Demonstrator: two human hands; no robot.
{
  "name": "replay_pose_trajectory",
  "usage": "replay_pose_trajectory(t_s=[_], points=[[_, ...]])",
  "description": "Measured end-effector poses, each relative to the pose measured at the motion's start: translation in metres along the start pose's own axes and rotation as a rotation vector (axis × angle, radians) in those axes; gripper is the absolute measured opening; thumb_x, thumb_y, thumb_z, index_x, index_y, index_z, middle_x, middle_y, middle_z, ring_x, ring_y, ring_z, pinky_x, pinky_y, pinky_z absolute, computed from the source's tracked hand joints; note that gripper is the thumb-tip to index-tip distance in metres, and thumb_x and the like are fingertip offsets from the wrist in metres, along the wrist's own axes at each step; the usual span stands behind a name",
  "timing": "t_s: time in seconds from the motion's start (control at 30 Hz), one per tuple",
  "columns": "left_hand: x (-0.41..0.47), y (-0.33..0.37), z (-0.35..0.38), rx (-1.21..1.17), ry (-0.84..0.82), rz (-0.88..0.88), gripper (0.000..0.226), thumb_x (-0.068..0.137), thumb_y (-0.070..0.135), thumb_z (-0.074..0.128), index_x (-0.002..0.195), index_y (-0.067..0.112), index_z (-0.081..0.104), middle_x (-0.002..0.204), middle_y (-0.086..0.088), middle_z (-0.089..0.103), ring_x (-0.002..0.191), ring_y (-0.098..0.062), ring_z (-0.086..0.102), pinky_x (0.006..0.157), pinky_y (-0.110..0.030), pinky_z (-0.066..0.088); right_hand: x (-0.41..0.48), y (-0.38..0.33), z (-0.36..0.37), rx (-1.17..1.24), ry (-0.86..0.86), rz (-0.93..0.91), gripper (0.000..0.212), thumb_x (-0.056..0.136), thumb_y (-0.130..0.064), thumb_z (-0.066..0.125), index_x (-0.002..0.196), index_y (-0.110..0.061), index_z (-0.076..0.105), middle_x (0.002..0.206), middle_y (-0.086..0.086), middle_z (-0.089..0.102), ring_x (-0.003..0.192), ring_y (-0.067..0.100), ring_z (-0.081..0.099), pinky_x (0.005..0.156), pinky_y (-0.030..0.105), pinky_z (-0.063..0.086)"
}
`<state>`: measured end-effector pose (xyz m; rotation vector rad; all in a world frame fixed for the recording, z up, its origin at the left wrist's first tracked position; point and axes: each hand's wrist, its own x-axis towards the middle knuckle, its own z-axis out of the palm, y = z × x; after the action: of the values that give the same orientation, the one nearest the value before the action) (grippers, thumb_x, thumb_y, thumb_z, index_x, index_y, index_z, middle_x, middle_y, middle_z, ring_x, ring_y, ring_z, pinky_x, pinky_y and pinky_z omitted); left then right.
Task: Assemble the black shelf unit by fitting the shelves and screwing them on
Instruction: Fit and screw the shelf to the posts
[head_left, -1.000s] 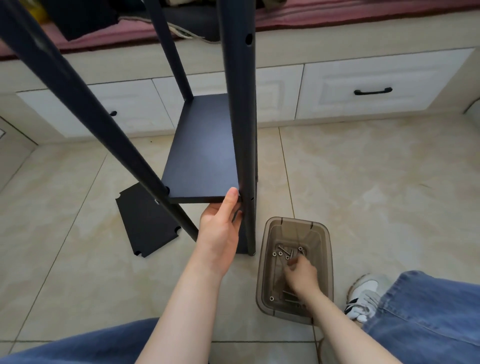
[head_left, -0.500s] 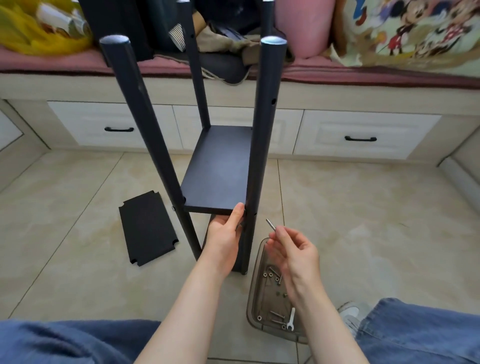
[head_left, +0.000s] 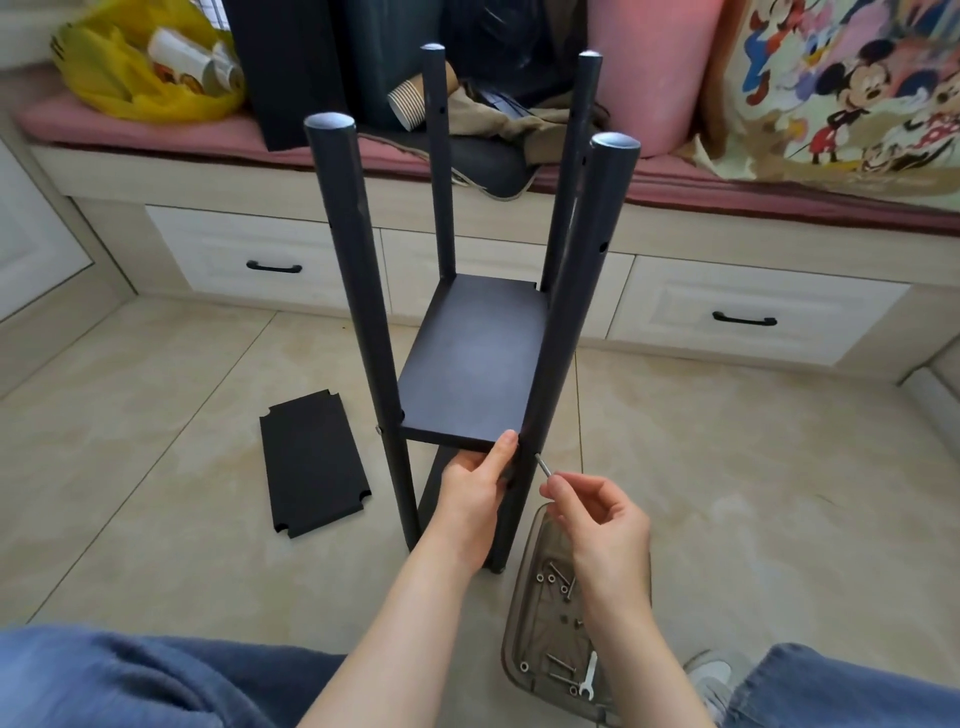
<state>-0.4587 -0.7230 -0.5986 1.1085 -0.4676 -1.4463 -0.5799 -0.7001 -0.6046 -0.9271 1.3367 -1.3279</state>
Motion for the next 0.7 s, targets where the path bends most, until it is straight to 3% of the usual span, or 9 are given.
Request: replay_pose_trajectory(t_s=[0.13, 0.3, 0.53, 0.7], points=[[0.002, -0.001, -0.001, 0.014, -0.002, -0.001, 0.026, 0.091, 0.032, 0.068, 0.108, 0.012, 0.073, 0.104, -0.007, 0.077, 0.101, -0.022, 0.073, 0.078, -0.024, 0.055, 0.003, 0.002, 0.0, 0.01, 0.011, 0.005, 0.003, 0.088, -0.013, 0.073, 0.087, -0.016, 0.074, 0.081, 0.004, 0.077, 0.079, 0.016, 0.073, 0.076, 0.026, 0.054], [0.003, -0.002, -0.002, 0.022, -0.011, 0.005, 0.047, 0.076, 0.044, 0.072, 0.111, 0.012, 0.072, 0.106, -0.008, 0.077, 0.103, -0.024, 0.073, 0.08, -0.025, 0.055, 0.004, 0.006, -0.001, 0.01, 0.019, 0.03, 0.002, 0.089, -0.016, 0.072, 0.089, -0.016, 0.074, 0.082, 0.002, 0.077, 0.076, 0.013, 0.072, 0.072, 0.025, 0.052], [0.003, -0.003, -0.004, 0.036, -0.017, 0.002, 0.046, 0.078, 0.045, 0.07, 0.111, 0.013, 0.072, 0.107, -0.008, 0.076, 0.104, -0.024, 0.072, 0.08, -0.026, 0.056, 0.004, -0.001, 0.004, 0.039, 0.024, 0.023, 0.003, 0.09, -0.013, 0.071, 0.091, -0.011, 0.073, 0.082, 0.003, 0.077, 0.077, 0.01, 0.072, 0.066, 0.016, 0.054], [0.002, -0.002, -0.003, 0.024, -0.024, 0.003, 0.042, 0.081, 0.042, 0.07, 0.11, 0.012, 0.072, 0.104, -0.008, 0.077, 0.097, -0.022, 0.074, 0.074, -0.022, 0.057, 0.005, -0.008, 0.007, 0.039, 0.02, 0.025, 0.005, 0.089, -0.013, 0.072, 0.093, -0.012, 0.074, 0.085, 0.004, 0.076, 0.082, 0.013, 0.073, 0.071, 0.018, 0.056]])
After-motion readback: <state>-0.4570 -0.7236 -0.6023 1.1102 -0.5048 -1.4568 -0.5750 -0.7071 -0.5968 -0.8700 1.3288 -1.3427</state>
